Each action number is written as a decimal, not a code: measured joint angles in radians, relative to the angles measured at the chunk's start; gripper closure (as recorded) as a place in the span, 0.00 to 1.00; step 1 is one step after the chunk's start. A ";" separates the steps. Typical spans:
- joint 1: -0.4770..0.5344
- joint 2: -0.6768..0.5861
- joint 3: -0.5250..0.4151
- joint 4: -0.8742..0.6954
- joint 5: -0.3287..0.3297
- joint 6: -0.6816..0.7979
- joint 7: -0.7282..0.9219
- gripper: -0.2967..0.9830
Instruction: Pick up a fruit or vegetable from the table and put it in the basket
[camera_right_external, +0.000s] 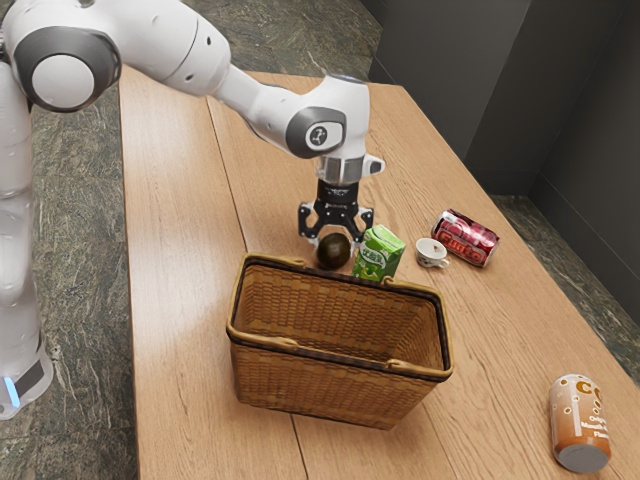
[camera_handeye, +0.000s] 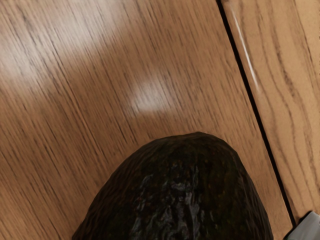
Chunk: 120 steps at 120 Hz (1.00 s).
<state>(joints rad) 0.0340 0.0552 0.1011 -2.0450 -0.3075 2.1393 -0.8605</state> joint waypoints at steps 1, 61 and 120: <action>0.000 0.000 0.000 0.000 0.001 0.001 -0.001 0.55; 0.046 -0.554 -0.094 -0.290 0.000 0.057 -0.103 0.56; 0.041 -0.397 -0.451 0.019 -0.070 0.071 -0.392 0.55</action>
<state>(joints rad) 0.0749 -0.3416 -0.3502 -2.0261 -0.3779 2.2099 -1.2529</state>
